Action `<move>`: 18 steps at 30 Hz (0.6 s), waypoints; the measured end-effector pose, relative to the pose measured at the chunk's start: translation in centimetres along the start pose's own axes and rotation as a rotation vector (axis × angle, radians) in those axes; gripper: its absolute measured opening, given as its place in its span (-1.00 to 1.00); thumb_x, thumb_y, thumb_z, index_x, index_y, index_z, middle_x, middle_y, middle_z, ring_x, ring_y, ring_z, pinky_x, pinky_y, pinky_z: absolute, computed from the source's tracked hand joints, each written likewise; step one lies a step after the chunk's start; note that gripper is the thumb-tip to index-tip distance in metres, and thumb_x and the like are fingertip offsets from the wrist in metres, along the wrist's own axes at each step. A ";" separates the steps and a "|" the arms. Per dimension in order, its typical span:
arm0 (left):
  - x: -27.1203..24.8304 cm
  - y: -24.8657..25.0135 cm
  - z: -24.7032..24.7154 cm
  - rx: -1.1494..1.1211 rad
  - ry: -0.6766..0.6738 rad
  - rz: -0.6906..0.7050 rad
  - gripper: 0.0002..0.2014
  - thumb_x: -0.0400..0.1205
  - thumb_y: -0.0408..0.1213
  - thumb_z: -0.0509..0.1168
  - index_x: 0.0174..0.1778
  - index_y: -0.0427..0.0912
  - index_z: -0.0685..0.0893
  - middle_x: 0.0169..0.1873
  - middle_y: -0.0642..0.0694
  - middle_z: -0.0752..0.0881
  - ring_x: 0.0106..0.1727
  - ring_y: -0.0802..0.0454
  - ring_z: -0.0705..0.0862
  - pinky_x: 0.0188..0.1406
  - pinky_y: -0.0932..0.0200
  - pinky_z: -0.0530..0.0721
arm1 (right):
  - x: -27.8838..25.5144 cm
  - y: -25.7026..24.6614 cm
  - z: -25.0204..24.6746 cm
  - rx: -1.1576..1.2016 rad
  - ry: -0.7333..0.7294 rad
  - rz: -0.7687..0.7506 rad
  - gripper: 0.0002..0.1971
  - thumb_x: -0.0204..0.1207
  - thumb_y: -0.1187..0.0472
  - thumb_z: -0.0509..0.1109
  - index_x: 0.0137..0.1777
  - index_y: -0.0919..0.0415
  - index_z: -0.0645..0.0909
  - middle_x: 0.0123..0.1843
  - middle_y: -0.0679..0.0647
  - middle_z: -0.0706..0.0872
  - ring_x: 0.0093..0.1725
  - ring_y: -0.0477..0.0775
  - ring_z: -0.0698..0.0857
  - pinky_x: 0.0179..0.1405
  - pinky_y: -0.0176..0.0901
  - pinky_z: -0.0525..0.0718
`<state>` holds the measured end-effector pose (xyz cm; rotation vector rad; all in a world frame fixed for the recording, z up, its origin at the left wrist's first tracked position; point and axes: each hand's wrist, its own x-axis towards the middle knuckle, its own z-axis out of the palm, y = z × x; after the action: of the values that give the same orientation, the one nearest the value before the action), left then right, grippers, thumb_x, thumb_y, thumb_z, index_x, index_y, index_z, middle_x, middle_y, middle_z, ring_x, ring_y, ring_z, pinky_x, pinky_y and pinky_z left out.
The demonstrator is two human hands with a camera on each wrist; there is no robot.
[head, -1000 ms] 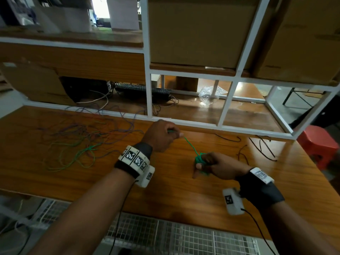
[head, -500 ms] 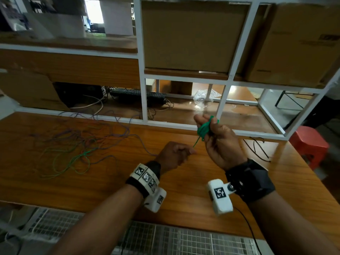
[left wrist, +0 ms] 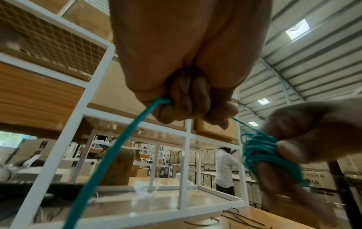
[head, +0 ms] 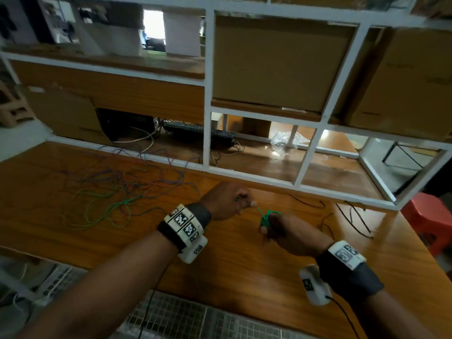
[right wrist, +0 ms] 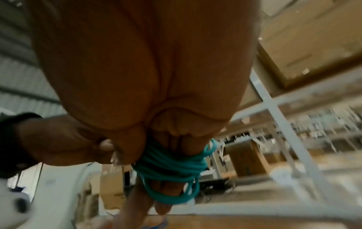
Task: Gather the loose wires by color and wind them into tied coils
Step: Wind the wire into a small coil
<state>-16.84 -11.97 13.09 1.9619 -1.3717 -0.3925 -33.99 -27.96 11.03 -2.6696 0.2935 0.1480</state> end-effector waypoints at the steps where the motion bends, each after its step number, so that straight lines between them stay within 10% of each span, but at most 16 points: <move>1: 0.5 0.3 -0.8 -0.006 -0.004 0.003 -0.84 0.66 -0.04 0.41 -0.12 -0.02 0.79 -0.43 0.13 0.73 -0.45 0.33 0.67 -0.45 0.40 0.55 | -0.3 -0.2 -0.3 0.126 -0.017 -0.038 -0.72 0.79 -0.08 0.27 0.02 0.03 0.74 -0.06 -0.04 0.82 -0.05 0.01 0.78 0.06 0.12 0.75; 6: 1.7 -0.6 -2.5 -0.145 0.085 0.070 -0.90 0.63 -0.07 0.45 -0.19 0.20 0.82 -0.38 0.29 0.76 -0.33 0.22 0.72 -0.35 0.26 0.63 | -1.7 -1.2 -2.1 1.023 -0.066 -0.153 -0.52 0.60 -0.23 0.47 0.14 0.23 0.74 0.05 0.29 0.81 0.30 0.42 0.70 0.49 0.29 0.60; 10: 2.4 -1.9 1.1 -0.336 0.149 -0.016 -0.76 0.71 -0.29 0.36 -0.17 0.14 0.81 -0.33 0.07 0.80 -0.24 0.06 0.73 -0.29 0.18 0.66 | -1.8 -2.6 -3.0 1.624 -0.103 -0.244 -0.73 0.77 0.23 0.25 0.26 0.43 0.62 0.15 0.45 0.69 0.27 0.26 0.78 0.33 0.00 0.75; 14: 1.9 0.1 4.0 -0.663 0.110 -0.054 -0.83 0.74 -0.47 0.25 0.08 -0.45 0.73 -0.36 0.12 0.80 -0.36 0.17 0.68 -0.39 0.35 0.57 | -0.9 -3.8 -4.1 1.947 0.168 -0.314 -0.70 0.86 0.22 0.05 0.34 0.34 0.55 0.28 0.36 0.71 0.28 0.10 0.80 0.47 -0.06 0.68; 18: 0.5 1.9 6.5 -0.601 0.009 -0.056 -0.81 0.75 -0.50 0.23 0.08 -0.51 0.73 -0.36 -0.07 0.79 -0.56 0.24 0.60 -0.58 0.37 0.48 | 0.8 -2.8 -5.3 1.905 0.500 -0.263 -0.65 0.85 0.18 0.07 0.48 0.32 0.50 0.37 0.24 0.78 0.47 0.10 0.70 0.65 -0.08 0.48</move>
<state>-21.88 -15.19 9.81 1.4982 -1.0350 -0.7265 -32.30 -27.99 16.82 -0.7725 0.0857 -0.5934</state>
